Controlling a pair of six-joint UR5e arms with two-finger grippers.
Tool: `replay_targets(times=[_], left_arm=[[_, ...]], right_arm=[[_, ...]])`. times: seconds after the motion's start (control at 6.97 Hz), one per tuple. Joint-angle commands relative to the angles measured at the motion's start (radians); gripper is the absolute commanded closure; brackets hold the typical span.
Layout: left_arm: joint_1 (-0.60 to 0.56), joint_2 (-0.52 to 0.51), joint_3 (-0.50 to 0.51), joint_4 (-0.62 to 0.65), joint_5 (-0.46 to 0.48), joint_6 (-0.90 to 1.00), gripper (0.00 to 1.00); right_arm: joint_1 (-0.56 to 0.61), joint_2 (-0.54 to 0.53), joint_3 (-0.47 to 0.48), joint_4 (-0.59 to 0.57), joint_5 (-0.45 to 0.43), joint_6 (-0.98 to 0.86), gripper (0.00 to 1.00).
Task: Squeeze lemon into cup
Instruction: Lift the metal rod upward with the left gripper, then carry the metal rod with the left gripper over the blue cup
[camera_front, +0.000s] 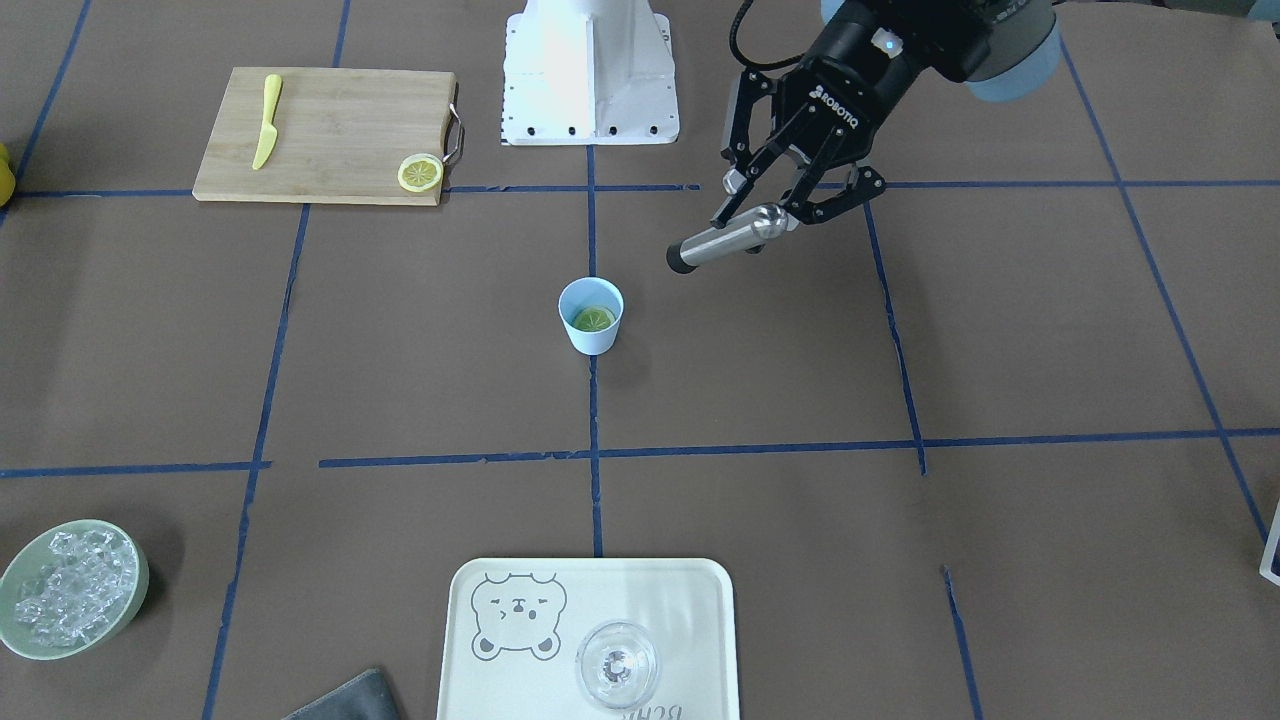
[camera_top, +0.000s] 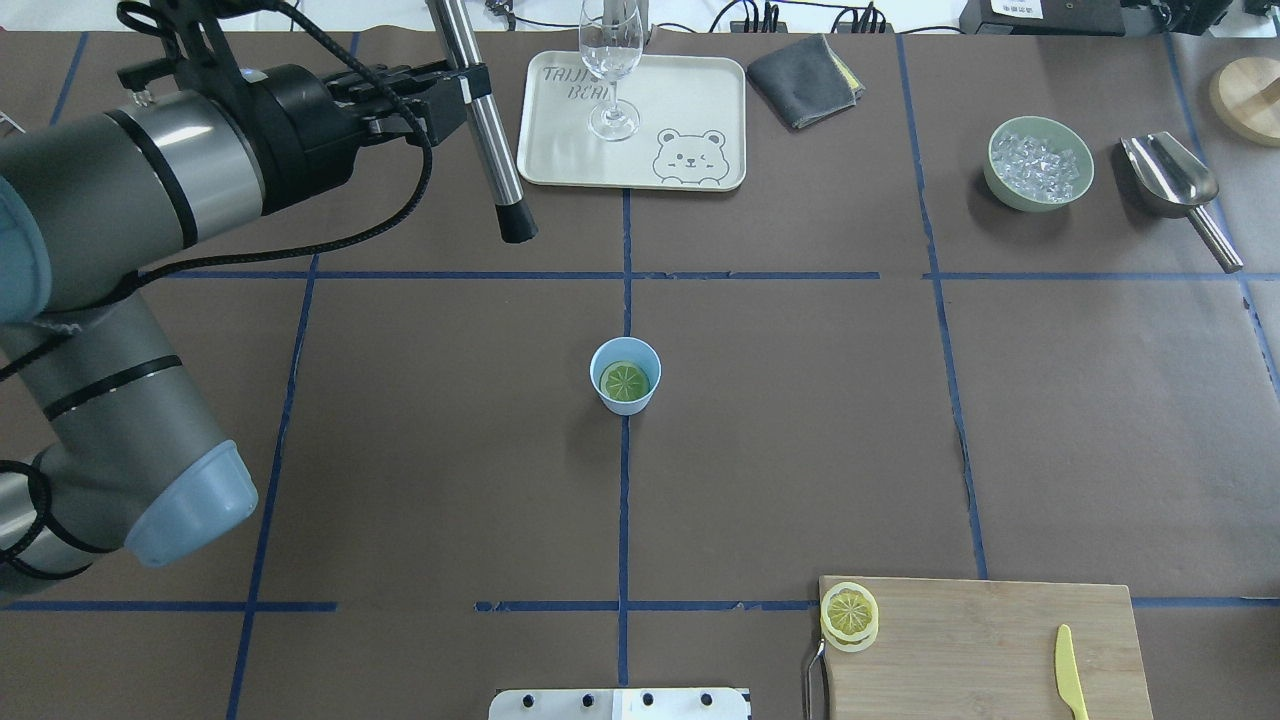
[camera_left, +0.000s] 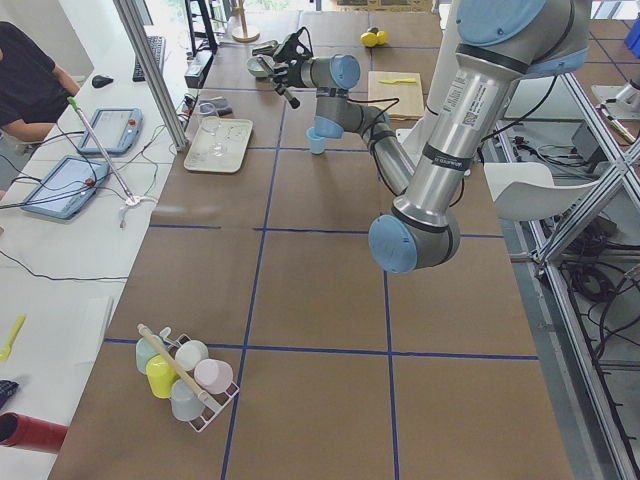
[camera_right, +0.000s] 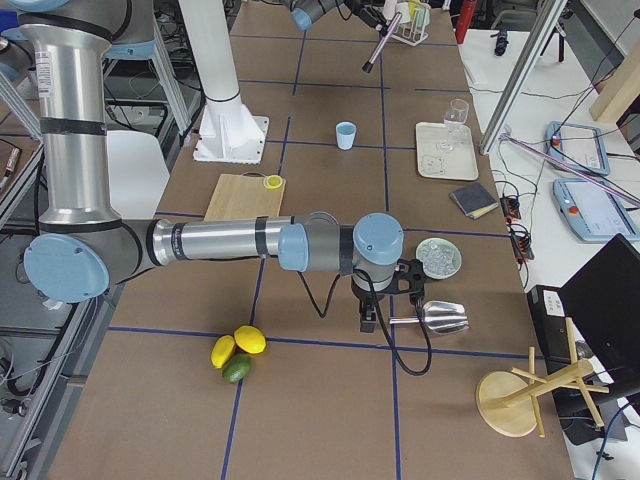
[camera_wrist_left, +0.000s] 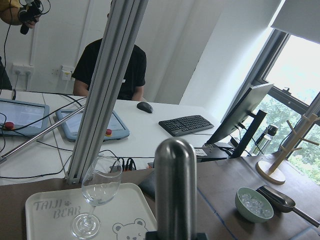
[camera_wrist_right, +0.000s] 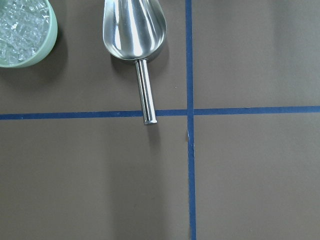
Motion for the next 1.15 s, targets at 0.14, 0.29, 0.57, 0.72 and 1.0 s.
replay_targets(times=[0.14, 0.29, 0.57, 0.72, 1.0], left_arm=[[0.378, -0.001, 0.009, -0.018, 0.689, 0.01, 1.0], [0.44, -0.002, 0.012, -0.018, 0.761, 0.01, 1.0], [0.522, -0.037, 0.064, -0.018, 0.895, 0.044, 1.0], [0.523, -0.051, 0.073, -0.019, 0.897, 0.09, 1.0], [0.525, -0.112, 0.102, -0.022, 0.895, 0.276, 1.0]], right_arm=[[0.019, 0.002, -0.004, 0.002, 0.031, -0.003, 0.0], [0.019, 0.002, -0.002, 0.002, 0.031, -0.002, 0.0], [0.02, 0.002, 0.004, 0.003, 0.026, -0.006, 0.0], [0.02, 0.002, 0.006, 0.003, 0.025, -0.006, 0.0], [0.02, -0.006, 0.022, 0.003, 0.025, 0.0, 0.0]])
